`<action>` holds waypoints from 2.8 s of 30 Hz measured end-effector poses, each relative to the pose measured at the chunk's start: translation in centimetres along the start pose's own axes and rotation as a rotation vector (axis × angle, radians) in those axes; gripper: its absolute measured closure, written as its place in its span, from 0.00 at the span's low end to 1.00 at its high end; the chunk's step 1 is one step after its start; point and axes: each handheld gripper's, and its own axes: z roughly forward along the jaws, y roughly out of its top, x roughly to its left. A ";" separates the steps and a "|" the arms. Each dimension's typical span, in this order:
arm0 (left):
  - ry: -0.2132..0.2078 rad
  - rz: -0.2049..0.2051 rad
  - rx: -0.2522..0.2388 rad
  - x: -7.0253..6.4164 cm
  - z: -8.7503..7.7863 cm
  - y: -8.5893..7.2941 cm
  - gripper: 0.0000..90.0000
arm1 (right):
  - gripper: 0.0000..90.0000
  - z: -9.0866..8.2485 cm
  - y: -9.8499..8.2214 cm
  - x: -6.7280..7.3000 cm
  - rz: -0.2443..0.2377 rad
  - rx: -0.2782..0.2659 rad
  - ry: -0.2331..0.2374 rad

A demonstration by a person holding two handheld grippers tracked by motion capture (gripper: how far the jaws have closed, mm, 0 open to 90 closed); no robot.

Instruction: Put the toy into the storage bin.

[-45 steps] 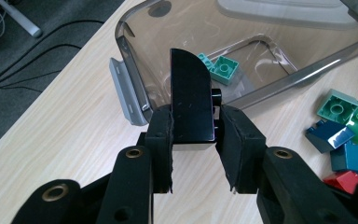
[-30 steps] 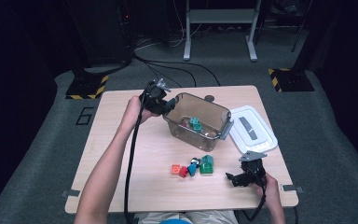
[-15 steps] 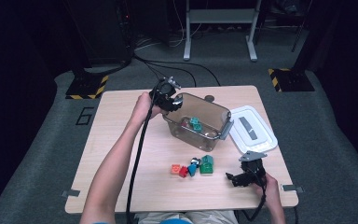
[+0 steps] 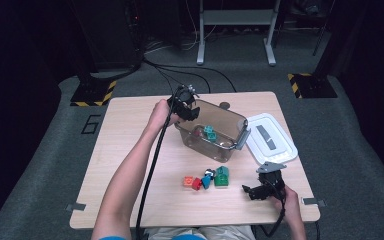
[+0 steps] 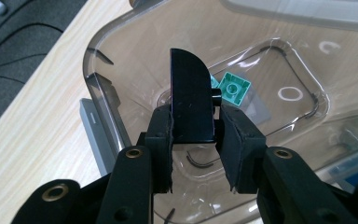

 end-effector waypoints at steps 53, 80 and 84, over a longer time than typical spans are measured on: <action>0.012 0.038 -0.065 -7.5 -3.1 -7.8 0.12 | 0.00 0.0 0.0 0.0 0.001 -0.001 -0.001; -0.118 -0.045 0.005 -10.7 4.3 -13.0 0.11 | 0.00 0.0 0.0 0.0 0.001 -0.002 -0.001; -0.114 -0.047 0.017 -10.9 4.5 -13.5 0.11 | 0.00 0.0 0.0 0.0 0.001 -0.001 -0.001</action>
